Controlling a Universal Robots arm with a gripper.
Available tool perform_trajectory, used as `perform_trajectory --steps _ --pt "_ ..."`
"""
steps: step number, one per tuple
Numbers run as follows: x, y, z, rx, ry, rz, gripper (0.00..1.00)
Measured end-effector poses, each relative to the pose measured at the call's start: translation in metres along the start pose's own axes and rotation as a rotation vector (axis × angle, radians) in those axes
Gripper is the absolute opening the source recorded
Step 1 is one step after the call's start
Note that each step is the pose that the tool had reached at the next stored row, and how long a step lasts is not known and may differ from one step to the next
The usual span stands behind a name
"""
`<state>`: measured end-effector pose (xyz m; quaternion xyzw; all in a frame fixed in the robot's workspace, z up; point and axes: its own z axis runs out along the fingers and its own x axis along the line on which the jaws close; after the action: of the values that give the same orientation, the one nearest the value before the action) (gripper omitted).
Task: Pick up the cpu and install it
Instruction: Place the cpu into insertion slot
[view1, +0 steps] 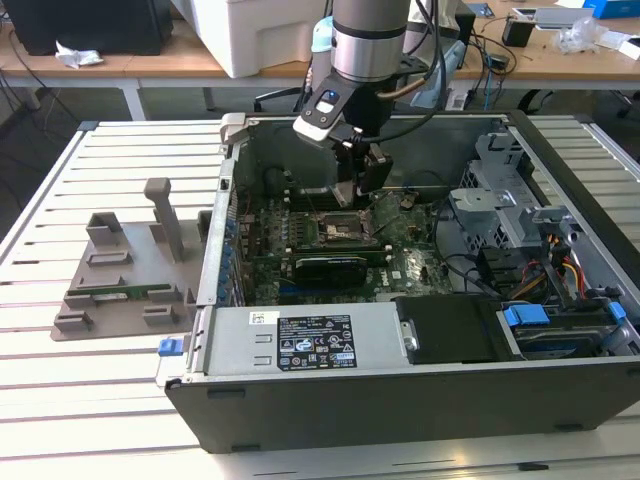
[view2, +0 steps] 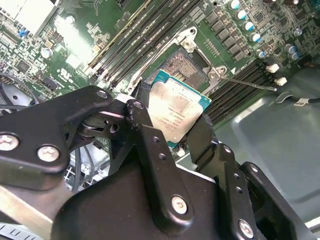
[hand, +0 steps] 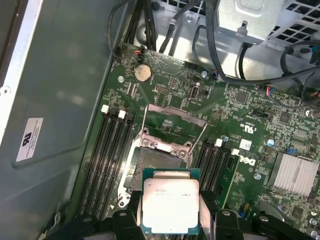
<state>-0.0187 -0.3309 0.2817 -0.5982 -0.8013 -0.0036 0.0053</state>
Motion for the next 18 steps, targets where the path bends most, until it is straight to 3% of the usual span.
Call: perform_trajectory --steps 18 --pt "0.0 0.0 0.0 -0.0019 0.0001 0.153 0.54"
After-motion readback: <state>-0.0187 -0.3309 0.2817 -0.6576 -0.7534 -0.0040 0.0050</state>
